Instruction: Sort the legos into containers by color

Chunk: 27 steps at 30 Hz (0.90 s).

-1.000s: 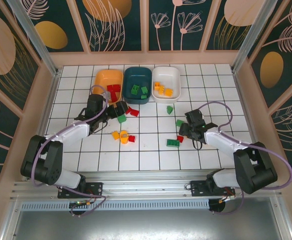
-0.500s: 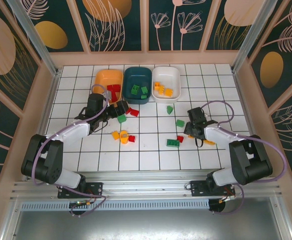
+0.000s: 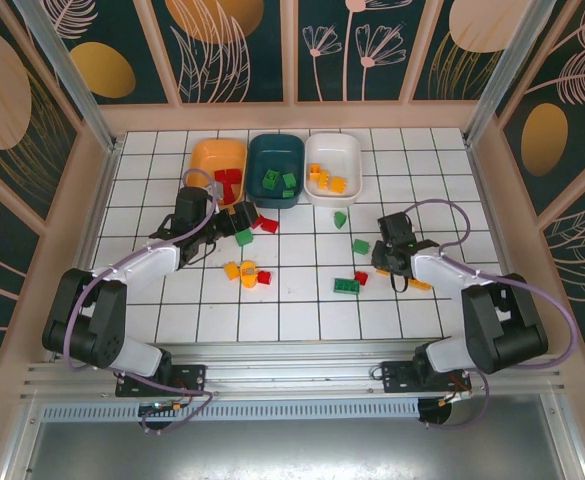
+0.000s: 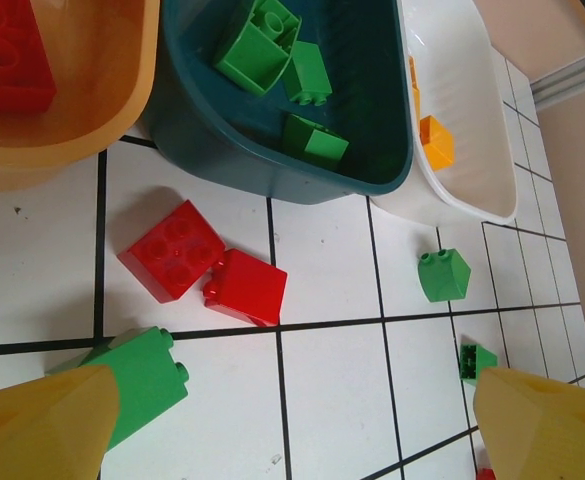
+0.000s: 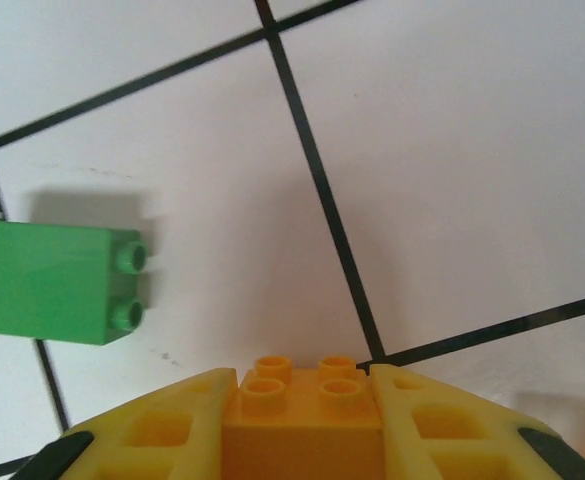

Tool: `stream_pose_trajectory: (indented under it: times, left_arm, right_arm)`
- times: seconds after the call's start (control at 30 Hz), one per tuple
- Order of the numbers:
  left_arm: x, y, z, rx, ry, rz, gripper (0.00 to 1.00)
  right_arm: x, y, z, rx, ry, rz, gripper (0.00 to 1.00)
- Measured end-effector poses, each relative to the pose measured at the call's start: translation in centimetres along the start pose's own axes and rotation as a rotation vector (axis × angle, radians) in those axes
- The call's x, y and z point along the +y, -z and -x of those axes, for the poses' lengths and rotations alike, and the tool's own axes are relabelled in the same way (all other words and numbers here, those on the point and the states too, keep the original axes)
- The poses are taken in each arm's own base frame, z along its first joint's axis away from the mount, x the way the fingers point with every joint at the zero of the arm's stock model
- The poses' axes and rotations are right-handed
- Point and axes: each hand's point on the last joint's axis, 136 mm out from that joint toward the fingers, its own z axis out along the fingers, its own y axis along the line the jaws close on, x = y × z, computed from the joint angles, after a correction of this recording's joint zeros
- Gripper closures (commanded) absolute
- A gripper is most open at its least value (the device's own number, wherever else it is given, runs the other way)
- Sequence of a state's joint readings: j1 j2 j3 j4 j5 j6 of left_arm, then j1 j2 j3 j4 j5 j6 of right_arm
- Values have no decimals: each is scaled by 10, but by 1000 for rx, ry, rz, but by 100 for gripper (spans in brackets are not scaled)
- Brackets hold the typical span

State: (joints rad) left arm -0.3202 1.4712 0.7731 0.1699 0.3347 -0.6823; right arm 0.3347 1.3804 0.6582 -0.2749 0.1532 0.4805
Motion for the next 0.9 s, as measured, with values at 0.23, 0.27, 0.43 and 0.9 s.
stream_pose_trajectory:
  times: [0.23, 0.27, 0.43, 0.9]
  left_arm:
    - [-1, 18, 9, -71, -8, 24, 2]
    - [-3, 29, 11, -106, -13, 25, 2]
    - [-16, 79, 33, -296, -43, 18, 1]
    - [27, 73, 1, -267, 20, 122, 2]
  right_arm:
    - [59, 40, 87, -193, 6, 132, 77]
    - [71, 44, 104, -225, 11, 157, 77]
    - [133, 34, 163, -303, 50, 265, 75]
    - [202, -75, 198, -193, 164, 281, 37]
